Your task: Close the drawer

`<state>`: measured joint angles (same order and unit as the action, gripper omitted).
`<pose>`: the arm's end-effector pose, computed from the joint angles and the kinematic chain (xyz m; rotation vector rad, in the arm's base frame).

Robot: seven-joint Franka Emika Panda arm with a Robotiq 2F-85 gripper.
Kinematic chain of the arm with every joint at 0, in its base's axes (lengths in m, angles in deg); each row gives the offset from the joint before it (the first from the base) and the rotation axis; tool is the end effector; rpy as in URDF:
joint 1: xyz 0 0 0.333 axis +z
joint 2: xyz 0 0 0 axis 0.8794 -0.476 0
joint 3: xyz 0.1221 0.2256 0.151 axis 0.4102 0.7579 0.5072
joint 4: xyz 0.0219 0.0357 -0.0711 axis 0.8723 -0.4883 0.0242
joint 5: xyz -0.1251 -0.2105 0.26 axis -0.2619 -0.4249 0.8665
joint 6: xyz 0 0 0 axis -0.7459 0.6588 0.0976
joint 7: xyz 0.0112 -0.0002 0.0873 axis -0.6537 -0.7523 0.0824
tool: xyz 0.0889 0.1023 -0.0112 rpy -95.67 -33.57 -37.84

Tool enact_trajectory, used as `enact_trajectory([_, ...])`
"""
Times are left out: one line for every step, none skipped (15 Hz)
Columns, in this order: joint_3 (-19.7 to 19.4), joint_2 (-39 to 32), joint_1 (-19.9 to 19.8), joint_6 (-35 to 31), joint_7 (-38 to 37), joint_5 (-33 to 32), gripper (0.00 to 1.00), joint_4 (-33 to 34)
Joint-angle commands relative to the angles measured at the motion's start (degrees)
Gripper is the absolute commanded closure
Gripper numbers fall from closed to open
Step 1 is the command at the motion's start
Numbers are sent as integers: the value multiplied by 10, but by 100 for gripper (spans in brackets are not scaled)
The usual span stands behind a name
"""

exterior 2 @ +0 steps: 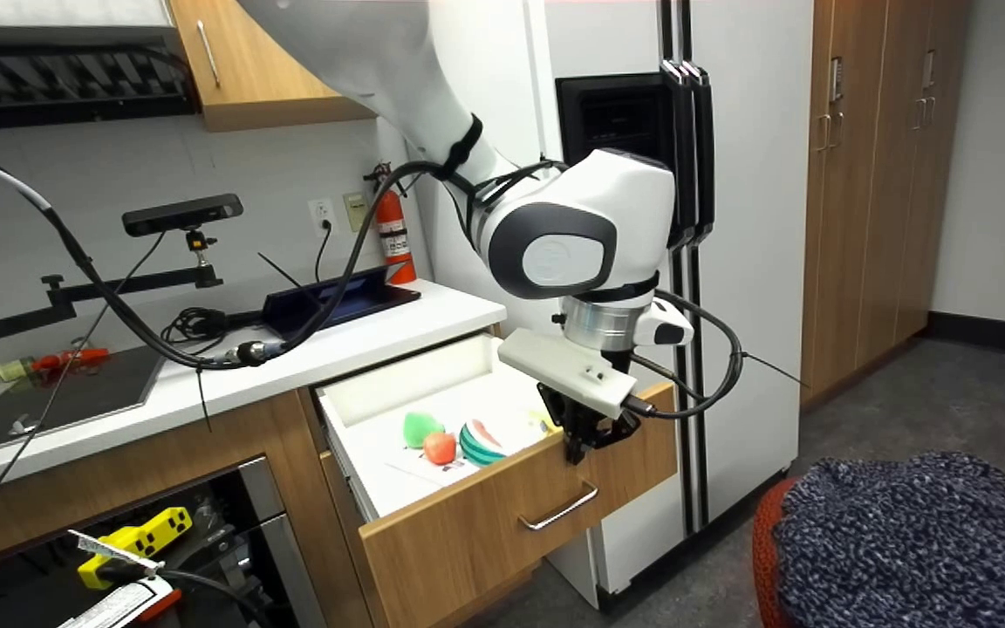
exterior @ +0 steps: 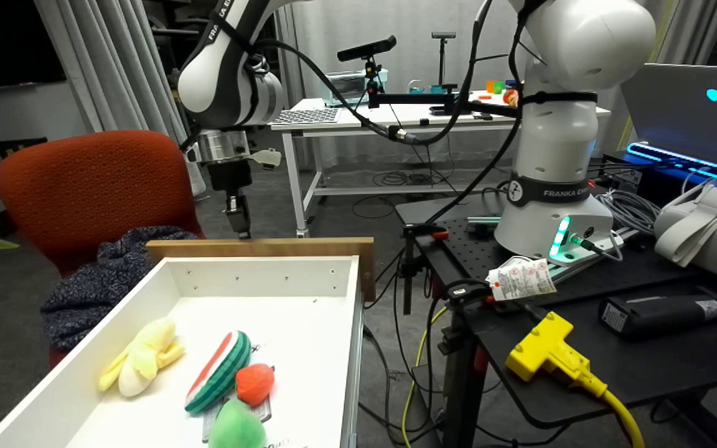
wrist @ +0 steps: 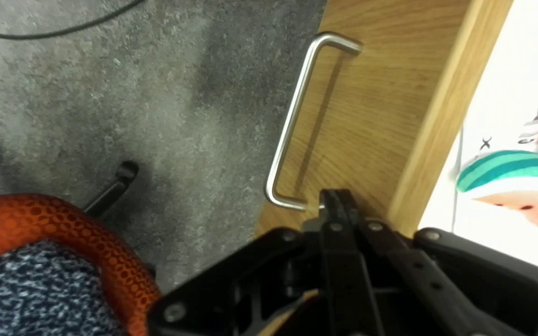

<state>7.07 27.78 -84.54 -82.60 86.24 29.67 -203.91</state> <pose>0.5349 -0.1606 0.1552 -2.8826 -0.1261 0.0378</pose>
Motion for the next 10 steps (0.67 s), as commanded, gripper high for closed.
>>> enact_trajectory([46,-2,-25,49,102,65,100,17])
enact_trajectory([52,1,-23,59,125,76,100,17])
enact_trajectory([56,5,-15,70,143,83,100,16])
enact_trajectory([61,5,-10,84,161,91,100,20])
enact_trajectory([67,5,-2,97,175,96,100,23])
enact_trajectory([70,4,6,110,186,97,100,27])
enact_trajectory([76,0,16,126,196,102,100,34])
enact_trajectory([80,-5,27,141,203,102,100,42])
enact_trajectory([83,-9,38,156,207,104,100,50])
enact_trajectory([84,-12,53,168,210,103,100,57])
